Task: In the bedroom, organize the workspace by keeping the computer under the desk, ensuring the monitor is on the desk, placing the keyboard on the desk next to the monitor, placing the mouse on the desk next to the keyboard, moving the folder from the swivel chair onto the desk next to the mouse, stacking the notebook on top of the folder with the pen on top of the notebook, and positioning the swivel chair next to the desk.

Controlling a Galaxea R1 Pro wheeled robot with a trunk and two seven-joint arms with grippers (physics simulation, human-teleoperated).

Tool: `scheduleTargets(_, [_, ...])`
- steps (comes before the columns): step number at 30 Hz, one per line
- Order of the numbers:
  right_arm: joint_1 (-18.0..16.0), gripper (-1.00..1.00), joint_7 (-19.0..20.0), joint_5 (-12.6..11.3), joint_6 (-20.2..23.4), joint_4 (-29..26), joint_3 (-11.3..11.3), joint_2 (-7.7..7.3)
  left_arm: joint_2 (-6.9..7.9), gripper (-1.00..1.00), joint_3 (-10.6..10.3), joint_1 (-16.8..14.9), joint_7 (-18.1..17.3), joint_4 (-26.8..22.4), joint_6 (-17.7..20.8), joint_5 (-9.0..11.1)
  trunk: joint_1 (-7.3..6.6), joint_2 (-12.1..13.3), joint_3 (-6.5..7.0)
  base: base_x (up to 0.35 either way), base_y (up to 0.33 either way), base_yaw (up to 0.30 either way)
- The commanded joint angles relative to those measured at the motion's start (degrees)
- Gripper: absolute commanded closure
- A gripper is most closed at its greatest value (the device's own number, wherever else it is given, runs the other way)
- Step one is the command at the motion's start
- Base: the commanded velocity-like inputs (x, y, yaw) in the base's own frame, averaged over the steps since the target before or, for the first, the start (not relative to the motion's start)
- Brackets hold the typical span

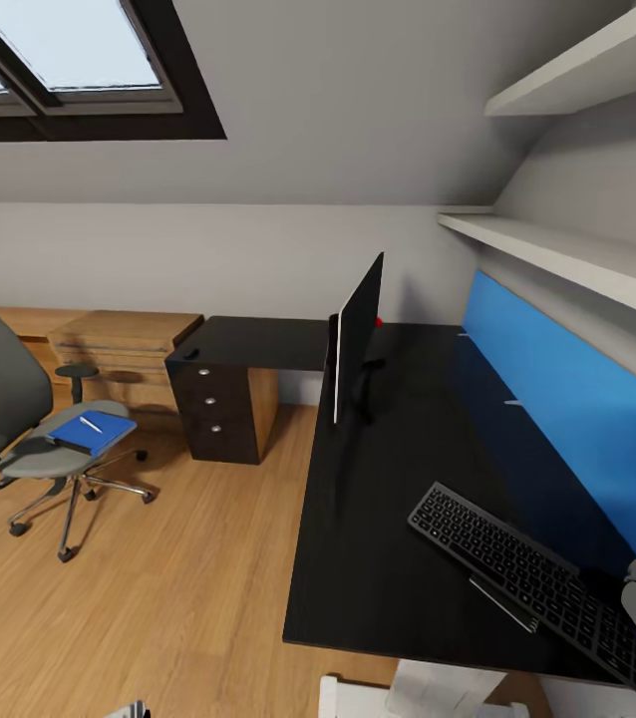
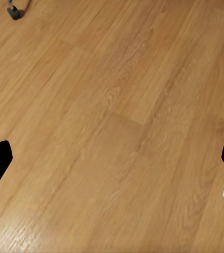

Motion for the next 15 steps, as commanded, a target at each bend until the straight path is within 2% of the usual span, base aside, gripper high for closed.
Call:
scheduleTargets(1, [-0.01, -1.00, -0.36, -0.60, 0.22, -0.12, 0.02, 0.00, -0.02, -1.00, 0.01, 0.01, 0.10, -0.13, 0.22, 0.53, 0.01, -0.04, -0.06, -0.021, 0.000, 0.000])
scheduleTargets(9, [-0.01, -1.00, -0.18, -0.60, -0.12, -0.30, 0.01, 0.03, -0.10, -1.00, 0.01, 0.01, 0.10, -0.13, 0.22, 0.53, 0.01, -0.04, -0.06, 0.018, 0.000, 0.000])
scheduleTargets(15, [-0.01, -1.00, -0.06, -0.60, -0.32, -0.43, -0.08, 0.01, -0.11, -1.00, 0.01, 0.01, 0.12, -0.13, 0.22, 0.53, 0.01, -0.04, -0.06, 0.221, 0.000, 0.000])
